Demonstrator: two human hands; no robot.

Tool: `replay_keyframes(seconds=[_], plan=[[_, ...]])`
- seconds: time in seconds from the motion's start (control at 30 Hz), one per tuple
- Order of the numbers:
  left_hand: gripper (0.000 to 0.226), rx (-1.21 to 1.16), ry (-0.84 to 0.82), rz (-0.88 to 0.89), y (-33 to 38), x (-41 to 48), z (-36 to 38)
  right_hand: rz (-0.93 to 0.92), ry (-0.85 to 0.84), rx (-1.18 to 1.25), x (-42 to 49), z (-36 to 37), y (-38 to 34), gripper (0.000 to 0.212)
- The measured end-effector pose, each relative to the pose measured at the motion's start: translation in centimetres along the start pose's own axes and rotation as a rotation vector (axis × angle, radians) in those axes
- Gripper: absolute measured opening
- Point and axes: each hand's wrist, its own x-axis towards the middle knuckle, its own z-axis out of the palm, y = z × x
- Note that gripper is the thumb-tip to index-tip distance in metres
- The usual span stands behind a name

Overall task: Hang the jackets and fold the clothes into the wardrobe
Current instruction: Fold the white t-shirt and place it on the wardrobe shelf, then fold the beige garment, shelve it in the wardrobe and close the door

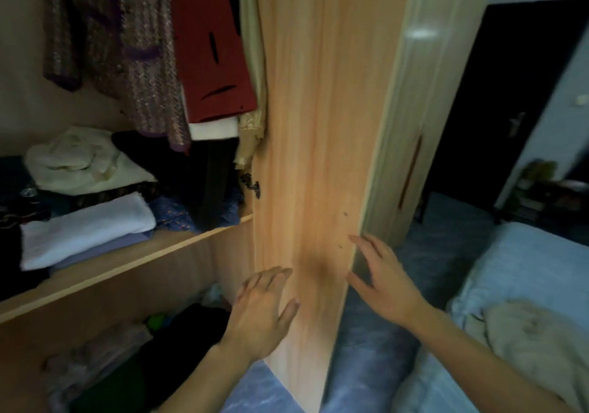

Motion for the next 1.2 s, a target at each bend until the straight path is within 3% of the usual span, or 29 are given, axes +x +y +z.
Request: replay_keyframes(seconds=[0.1,0.37,0.6,0.77,0.93,1.07,1.2], plan=[[0.065,-0.064,-0.077,0.147,3.4,0.0,2.7,0.175,0.015,-0.043,-5.4,-3.4,3.2,0.072],[0.075,-0.167,-0.156,0.432,18.5,0.8,6.3,0.387,0.103,-0.191,-18.4,-12.8,7.7,0.069],[0.072,-0.208,-0.192,0.540,30.7,-0.2,9.0,0.558,0.230,-0.141,-29.8,-18.8,14.0,0.070],[0.072,-0.186,-0.246,0.601,40.9,-2.1,11.8,0.627,0.287,-0.137,-38.0,-23.3,20.0,0.083],[0.066,-0.138,-0.269,0.686,50.1,-4.9,15.6,0.688,0.286,-0.103,-45.7,-26.4,25.7,0.078],[0.054,-0.100,-0.298,0.690,53.8,-6.6,17.6,0.722,0.278,-0.061,-49.8,-26.8,28.5,0.079],[0.064,-0.083,-0.296,0.670,54.8,-5.6,18.8,0.731,0.271,-0.044,-50.8,-26.7,31.0,0.073]])
